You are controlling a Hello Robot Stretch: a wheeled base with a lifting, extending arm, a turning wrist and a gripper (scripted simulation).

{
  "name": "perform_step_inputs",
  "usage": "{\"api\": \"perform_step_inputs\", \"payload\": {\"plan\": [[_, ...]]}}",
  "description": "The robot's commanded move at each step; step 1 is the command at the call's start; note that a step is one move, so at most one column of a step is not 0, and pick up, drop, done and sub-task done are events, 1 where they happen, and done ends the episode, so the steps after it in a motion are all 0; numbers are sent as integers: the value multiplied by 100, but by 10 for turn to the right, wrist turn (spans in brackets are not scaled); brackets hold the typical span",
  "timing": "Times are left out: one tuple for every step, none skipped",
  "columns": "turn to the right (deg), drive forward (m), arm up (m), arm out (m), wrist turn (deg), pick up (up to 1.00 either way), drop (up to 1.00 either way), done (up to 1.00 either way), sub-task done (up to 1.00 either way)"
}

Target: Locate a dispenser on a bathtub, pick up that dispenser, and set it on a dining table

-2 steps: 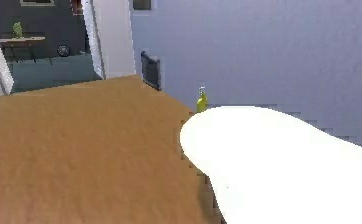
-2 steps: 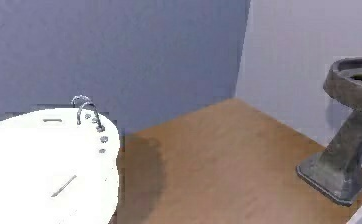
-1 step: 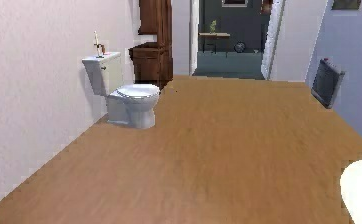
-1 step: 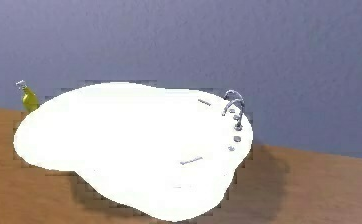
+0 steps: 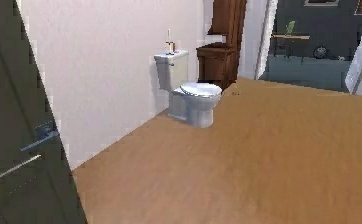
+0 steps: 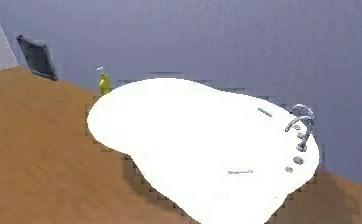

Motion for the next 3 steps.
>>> {"api": "perform_step_inputs", "payload": {"plan": [[0,25,0,0,0,0,0,0,0],[450,0,0,0,0,0,0,0,0],[0,65,0,0,0,0,0,0,0]]}}
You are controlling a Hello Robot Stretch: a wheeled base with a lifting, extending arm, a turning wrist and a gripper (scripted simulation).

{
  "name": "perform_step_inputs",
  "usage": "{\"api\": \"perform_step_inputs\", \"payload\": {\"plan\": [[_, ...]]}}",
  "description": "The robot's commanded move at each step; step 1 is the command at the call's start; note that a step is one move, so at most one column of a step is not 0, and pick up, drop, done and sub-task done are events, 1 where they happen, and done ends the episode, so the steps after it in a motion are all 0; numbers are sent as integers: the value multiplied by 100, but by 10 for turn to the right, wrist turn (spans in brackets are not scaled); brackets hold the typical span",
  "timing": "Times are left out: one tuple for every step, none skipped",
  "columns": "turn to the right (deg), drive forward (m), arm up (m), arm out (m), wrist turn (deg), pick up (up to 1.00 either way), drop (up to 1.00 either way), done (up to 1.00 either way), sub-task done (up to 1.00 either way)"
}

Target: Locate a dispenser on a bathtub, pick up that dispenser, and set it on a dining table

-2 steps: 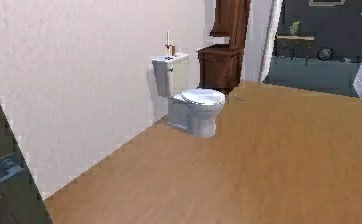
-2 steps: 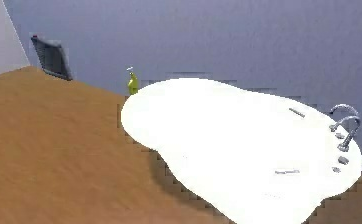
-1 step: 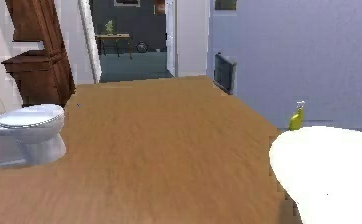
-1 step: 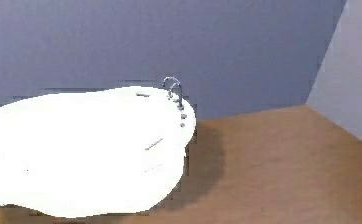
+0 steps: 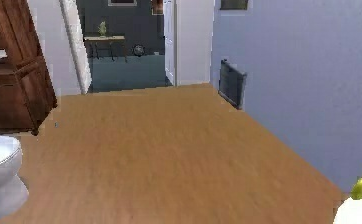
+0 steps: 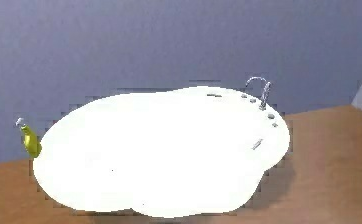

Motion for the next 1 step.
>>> {"api": "perform_step_inputs", "payload": {"plan": [[-360,0,0,0,0,0,0,0,0]]}}
